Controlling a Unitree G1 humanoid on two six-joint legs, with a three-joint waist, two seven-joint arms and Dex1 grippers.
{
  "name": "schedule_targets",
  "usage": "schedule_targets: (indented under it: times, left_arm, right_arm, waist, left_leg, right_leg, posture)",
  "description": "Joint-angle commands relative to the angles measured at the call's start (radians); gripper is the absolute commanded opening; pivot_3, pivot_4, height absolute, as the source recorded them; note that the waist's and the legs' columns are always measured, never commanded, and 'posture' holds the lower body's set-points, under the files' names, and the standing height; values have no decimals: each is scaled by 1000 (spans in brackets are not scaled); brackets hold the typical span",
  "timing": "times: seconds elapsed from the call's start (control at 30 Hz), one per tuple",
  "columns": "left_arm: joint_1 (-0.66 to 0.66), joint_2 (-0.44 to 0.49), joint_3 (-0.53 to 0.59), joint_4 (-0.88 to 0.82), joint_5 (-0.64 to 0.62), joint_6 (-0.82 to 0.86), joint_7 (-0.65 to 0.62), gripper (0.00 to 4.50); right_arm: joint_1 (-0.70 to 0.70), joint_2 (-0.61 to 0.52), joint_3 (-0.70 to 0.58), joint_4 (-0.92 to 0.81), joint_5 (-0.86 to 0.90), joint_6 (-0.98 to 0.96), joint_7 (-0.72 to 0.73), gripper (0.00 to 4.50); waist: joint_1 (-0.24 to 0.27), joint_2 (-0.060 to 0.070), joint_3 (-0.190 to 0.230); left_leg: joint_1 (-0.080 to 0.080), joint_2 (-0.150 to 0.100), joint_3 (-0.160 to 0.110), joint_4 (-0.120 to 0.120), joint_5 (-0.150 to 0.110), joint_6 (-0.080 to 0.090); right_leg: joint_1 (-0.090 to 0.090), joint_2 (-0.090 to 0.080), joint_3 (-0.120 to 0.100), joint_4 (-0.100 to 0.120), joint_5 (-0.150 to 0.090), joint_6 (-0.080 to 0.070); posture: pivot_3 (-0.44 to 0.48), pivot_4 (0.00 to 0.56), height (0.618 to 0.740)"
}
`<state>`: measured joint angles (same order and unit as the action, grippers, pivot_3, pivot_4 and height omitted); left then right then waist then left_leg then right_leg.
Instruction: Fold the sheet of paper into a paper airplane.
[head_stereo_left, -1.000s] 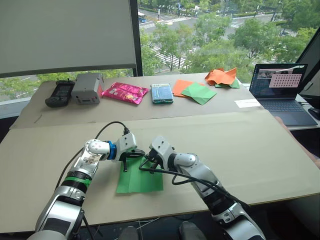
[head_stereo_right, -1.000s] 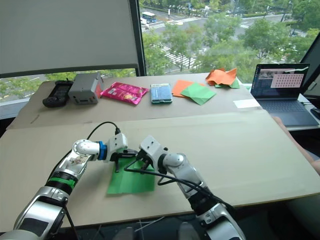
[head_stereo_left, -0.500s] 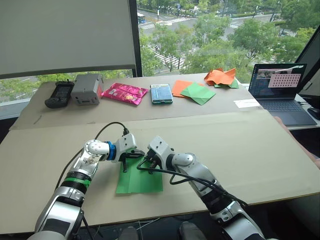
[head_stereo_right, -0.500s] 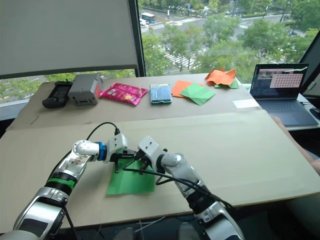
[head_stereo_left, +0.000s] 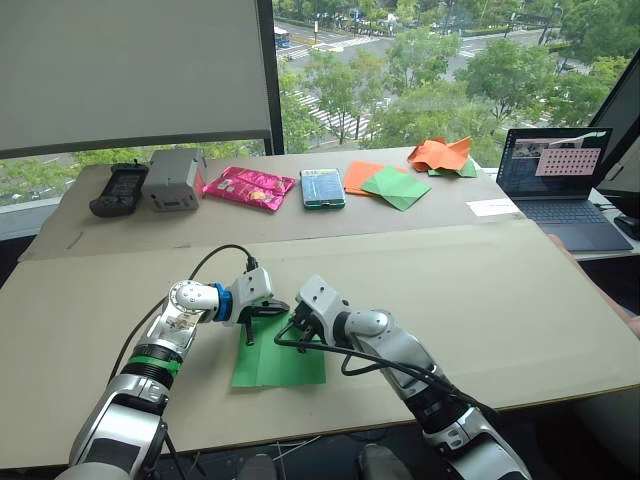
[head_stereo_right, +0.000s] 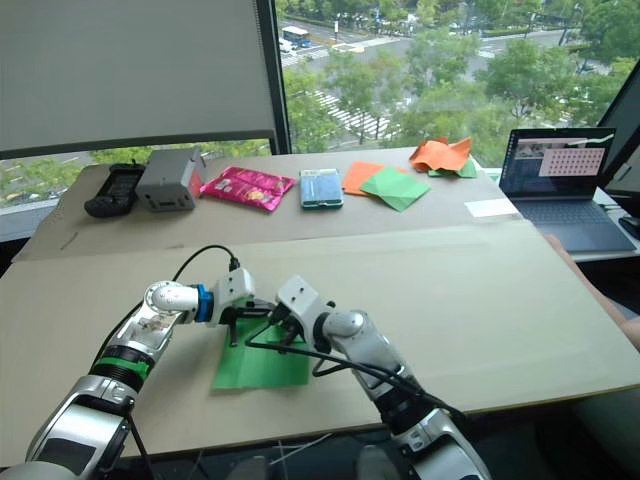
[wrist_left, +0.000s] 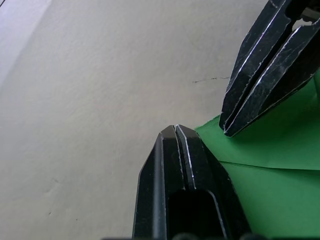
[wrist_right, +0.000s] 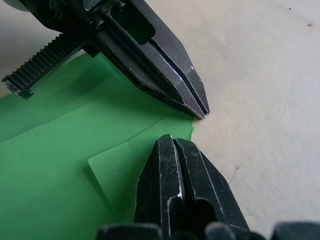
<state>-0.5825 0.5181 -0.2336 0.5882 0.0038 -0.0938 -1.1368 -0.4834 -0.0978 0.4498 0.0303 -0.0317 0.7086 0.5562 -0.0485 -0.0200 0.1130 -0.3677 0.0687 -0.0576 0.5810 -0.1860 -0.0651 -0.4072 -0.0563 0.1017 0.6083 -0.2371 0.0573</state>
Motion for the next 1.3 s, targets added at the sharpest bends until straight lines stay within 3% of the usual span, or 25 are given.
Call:
schedule_targets:
  times: [0.03, 1.3]
  left_arm:
    - [30, 15, -32, 31, 42, 13, -6, 0]
    - [32, 17, -32, 37, 40, 10, -19, 0]
  right_arm:
    - [11, -5, -6, 28, -5, 35, -19, 13]
    - [101, -73, 59, -93, -11, 98, -33, 13]
  waist:
    - [0, 0, 0]
    - [0, -1, -1]
  left_leg:
    - [0, 0, 0, 0, 0, 0]
    - [0, 0, 0, -1, -1, -1]
  right_leg:
    - [0, 0, 0, 0, 0, 0]
    - [-3, 0, 0, -4, -1, 0]
  posture:
    - [0, 150, 725]
    - [0, 150, 725]
